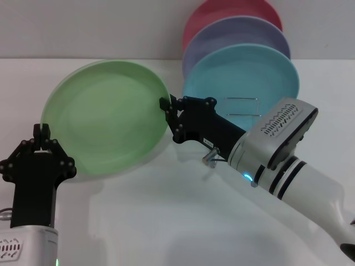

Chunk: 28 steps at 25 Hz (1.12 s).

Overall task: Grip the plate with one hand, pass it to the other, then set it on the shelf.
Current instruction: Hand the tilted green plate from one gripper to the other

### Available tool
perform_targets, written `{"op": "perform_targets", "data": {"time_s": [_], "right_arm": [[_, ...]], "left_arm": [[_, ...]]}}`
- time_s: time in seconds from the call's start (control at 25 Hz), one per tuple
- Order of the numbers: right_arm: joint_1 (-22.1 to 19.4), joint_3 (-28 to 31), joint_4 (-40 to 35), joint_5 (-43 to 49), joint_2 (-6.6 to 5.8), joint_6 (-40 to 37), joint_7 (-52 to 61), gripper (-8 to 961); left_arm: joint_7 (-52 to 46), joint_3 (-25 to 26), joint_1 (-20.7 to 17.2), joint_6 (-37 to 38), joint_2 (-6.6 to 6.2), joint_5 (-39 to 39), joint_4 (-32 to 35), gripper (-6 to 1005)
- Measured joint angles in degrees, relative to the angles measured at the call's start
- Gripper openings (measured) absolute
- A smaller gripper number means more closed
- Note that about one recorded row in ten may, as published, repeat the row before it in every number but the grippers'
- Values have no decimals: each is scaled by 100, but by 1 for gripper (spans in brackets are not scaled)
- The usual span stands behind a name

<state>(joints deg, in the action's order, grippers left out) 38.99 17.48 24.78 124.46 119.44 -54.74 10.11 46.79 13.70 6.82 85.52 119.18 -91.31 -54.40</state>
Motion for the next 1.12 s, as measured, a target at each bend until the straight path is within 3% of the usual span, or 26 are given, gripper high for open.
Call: {"op": "perform_targets", "data": {"time_s": [1.12], "right_arm": [[-6, 31, 1, 0, 0, -8, 0, 67]], "left_arm": [[-3, -35, -5, 9, 0, -1, 0, 76]]}}
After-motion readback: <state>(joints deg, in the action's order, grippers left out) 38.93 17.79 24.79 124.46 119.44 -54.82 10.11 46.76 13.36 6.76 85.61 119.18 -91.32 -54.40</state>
